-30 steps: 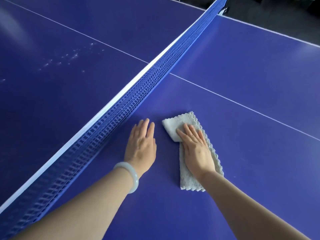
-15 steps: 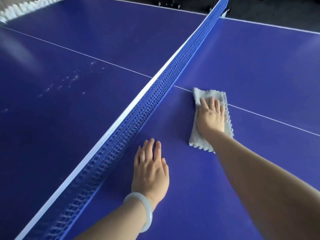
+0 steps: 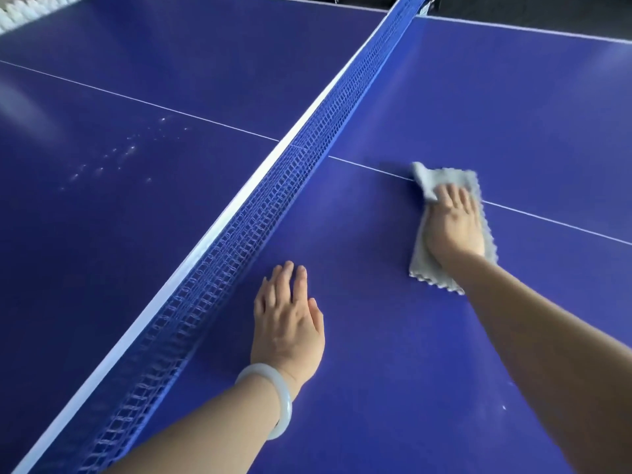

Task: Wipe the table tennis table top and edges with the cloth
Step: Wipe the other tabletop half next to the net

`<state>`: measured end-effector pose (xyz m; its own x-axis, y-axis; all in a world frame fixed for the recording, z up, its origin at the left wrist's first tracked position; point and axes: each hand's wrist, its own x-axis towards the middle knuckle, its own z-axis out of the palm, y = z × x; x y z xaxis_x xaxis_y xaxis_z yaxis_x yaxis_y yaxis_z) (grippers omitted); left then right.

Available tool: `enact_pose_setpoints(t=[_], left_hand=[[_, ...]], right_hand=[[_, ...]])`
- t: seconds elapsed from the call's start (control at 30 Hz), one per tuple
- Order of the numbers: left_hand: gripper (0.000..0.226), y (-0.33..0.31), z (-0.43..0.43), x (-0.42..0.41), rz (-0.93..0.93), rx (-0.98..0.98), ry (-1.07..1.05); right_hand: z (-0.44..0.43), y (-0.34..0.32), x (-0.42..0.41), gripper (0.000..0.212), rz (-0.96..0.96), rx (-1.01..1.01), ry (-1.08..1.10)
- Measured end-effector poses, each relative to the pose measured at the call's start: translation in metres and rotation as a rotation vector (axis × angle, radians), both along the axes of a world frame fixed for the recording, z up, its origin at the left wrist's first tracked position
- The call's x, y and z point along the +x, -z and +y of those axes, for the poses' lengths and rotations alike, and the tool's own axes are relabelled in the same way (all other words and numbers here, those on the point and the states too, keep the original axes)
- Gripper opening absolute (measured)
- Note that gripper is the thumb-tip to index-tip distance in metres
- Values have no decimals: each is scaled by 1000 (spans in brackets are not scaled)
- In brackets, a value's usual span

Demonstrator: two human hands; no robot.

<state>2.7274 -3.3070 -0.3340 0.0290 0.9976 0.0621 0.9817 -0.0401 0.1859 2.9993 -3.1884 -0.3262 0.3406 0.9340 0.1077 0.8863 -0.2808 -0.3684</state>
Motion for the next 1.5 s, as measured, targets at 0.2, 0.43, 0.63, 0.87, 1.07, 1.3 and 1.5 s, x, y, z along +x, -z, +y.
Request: enact_pose_setpoints(t=[0.2, 0.43, 0.63, 0.87, 1.07, 1.3, 1.5], left_hand=[[51, -3, -1, 4, -25, -23, -16], [49, 0, 0, 1, -60, 0, -14], [49, 1, -2, 1, -45, 8, 1], [48, -1, 3, -1, -55, 1, 0], [48, 0, 2, -2, -60, 12, 15], [48, 0, 3, 0, -56, 3, 21], [47, 0, 2, -1, -83, 17, 25]], right_hand=[[-69, 0, -111, 52, 96, 28, 43], [-84, 2, -50, 47, 24, 26, -228], [-136, -4, 40, 57, 0, -57, 360], [-173, 2, -165, 60, 96, -46, -218], [-213, 0, -44, 51, 33, -40, -113], [-253, 4, -125, 63, -6, -34, 9], [-303, 1, -85, 51, 38, -39, -612]])
